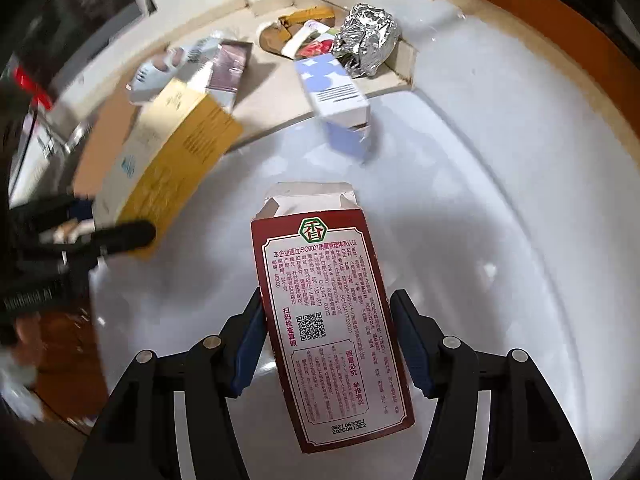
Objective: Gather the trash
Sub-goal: 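Grasp the cream atomy box with the left gripper while the right grasps the red box, then carry both boxes down to the floor bin and open both grippers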
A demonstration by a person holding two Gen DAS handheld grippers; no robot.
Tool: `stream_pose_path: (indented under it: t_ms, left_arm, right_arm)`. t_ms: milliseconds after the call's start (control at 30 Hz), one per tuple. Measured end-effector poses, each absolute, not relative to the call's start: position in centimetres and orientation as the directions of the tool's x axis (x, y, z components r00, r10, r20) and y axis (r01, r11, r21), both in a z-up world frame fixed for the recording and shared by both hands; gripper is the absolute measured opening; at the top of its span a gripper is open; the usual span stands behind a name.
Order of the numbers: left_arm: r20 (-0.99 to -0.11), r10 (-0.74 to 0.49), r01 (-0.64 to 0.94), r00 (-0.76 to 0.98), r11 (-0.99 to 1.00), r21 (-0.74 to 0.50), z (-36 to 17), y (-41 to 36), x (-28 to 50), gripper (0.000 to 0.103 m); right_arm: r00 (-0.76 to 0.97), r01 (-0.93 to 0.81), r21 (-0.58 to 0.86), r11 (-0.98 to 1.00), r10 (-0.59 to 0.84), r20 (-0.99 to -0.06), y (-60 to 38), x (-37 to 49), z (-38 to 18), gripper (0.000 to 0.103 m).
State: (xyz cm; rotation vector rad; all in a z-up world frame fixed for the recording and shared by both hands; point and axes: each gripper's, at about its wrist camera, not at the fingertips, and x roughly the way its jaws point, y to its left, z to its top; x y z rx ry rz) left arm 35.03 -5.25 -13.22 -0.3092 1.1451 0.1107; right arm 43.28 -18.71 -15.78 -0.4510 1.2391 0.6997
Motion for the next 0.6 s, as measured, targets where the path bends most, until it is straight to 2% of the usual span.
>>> stream_pose_path:
  t_ms: [333,600]
  left_arm:
    - [-0.897,-0.05,-0.123,0.44,0.986,-0.115,-9.8,-4.3,21.1,0.05]
    - [-0.879,-0.025,-0.083,0.476,0.994,-0.073,-8.7,-0.7,11.5,0.05]
  right_arm:
    - [0.146,-0.499,0.262,0.826,0.379,-0.914,-18.0,32.1,-14.7,0.061]
    - [0.153,-0.472,0.282,0.835,0.393,-0.907,-12.9,21.2,-14.1,0.061]
